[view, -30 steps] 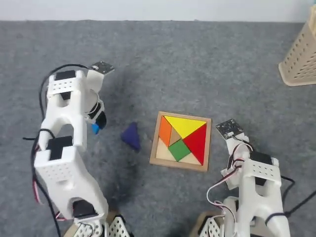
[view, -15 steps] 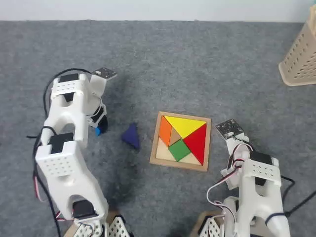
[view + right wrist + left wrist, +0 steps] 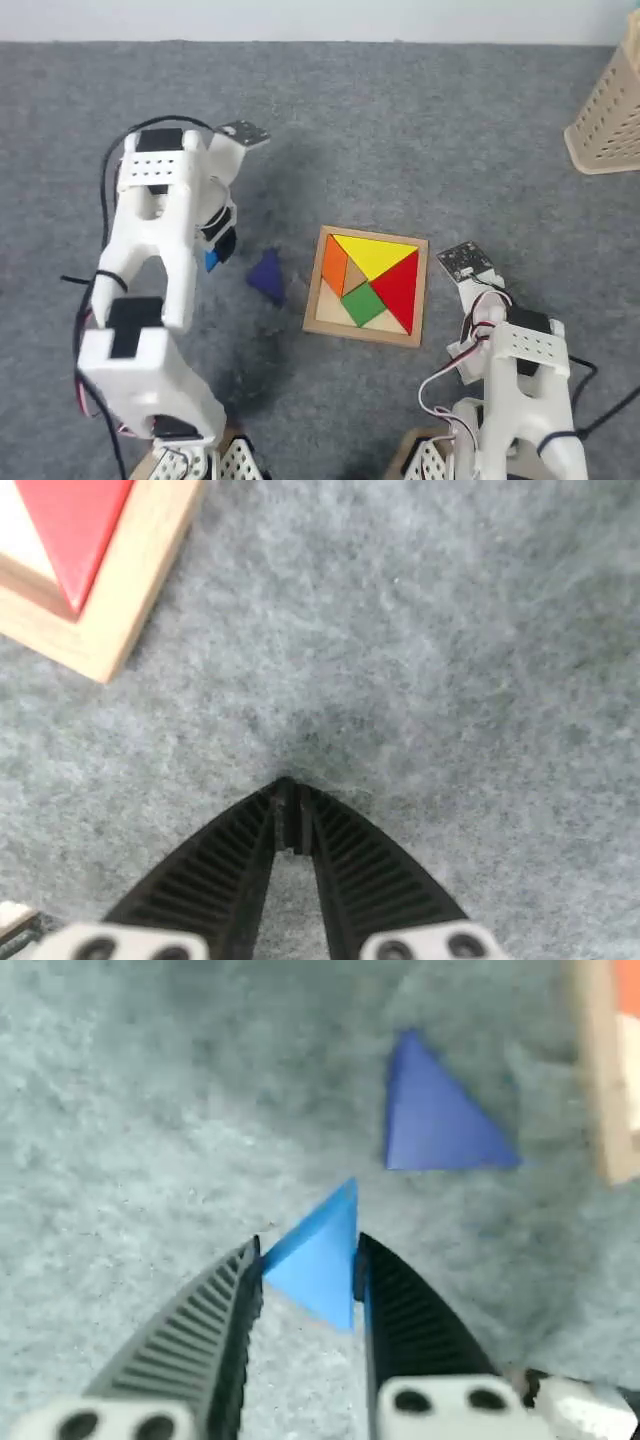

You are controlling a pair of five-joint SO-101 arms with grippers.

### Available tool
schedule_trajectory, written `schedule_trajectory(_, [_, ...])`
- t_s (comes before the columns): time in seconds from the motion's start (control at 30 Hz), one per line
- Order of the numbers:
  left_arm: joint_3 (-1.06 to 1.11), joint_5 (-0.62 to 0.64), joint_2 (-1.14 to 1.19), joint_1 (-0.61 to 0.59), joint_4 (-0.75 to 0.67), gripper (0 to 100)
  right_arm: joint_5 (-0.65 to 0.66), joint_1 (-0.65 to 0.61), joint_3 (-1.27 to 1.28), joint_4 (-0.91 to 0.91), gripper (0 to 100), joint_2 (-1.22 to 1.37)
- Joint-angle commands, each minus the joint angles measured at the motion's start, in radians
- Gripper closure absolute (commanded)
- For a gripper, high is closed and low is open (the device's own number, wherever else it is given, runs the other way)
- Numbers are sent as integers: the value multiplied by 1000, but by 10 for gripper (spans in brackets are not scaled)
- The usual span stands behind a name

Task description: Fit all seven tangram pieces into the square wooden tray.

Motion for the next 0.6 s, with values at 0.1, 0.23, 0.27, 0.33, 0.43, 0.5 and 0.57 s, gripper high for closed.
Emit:
schedule_trajectory(0.1, [70, 15, -186, 193, 49, 935, 14, 18, 3, -28, 991, -7])
schedule_trajectory(0.23, [156, 9, -216, 370, -14, 939, 14, 18, 3, -28, 991, -7])
schedule_trajectory(0.27, [170, 9, -218, 407, -29, 939, 14, 18, 3, -28, 991, -7])
schedule_trajectory(0.33, [185, 15, -218, 465, -46, 939, 14, 18, 3, -28, 991, -7])
schedule_trajectory(0.43, [182, 95, -218, 522, -72, 938, 14, 18, 3, -28, 991, -7])
schedule_trajectory(0.5, [182, 166, -218, 560, -95, 938, 14, 18, 3, -28, 991, -7])
schedule_trajectory(0.57, [183, 187, -218, 617, -109, 938, 14, 18, 3, -28, 991, -7])
